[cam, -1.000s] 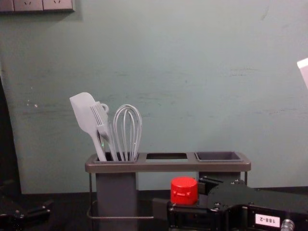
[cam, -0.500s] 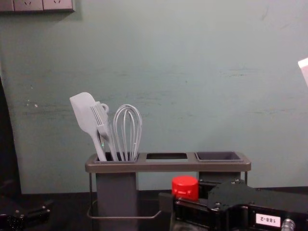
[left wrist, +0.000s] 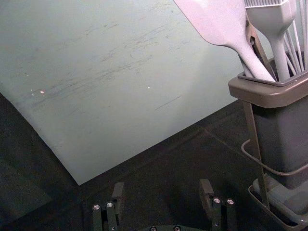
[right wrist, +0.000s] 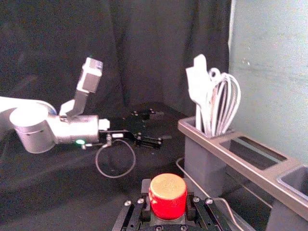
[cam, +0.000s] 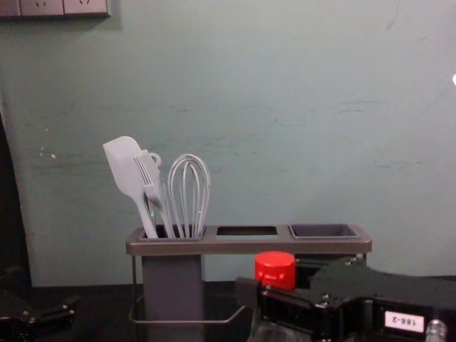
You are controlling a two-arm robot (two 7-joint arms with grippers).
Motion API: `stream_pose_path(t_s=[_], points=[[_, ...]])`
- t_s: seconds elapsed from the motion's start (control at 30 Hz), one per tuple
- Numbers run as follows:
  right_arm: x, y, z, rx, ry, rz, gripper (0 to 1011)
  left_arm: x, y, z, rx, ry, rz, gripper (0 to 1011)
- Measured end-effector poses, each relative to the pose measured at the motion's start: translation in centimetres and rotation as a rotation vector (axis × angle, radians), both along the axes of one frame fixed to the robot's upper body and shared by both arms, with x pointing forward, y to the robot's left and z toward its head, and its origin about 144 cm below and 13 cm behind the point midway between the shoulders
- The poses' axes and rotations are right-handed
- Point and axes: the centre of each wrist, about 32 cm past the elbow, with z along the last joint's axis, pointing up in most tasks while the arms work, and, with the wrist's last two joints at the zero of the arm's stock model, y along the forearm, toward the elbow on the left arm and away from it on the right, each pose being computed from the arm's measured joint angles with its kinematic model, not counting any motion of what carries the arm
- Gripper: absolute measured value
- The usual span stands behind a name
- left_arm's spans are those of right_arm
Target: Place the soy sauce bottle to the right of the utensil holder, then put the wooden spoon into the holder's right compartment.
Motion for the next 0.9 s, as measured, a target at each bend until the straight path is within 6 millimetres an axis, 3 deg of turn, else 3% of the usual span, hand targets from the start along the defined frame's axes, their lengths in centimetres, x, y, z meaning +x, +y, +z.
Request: stream_pose_path(t_s=[0.4, 0.6, 0.9], points=[[-3.6, -1.9, 1.4, 0.001, -0.043, -0.044, 382, 0.0, 0.0, 0.0, 0.000, 0.000, 0.000, 1012], [-6.6, -5.4, 1.5, 0.002, -0.069, -0.138, 382, 0.0, 0.0, 0.0, 0.000, 0.000, 0.000, 1011], [-8.4, -9.5, 1.6, 0.003, -0.087, -0.260, 382, 0.0, 0.0, 0.0, 0.000, 0.000, 0.000, 1011]])
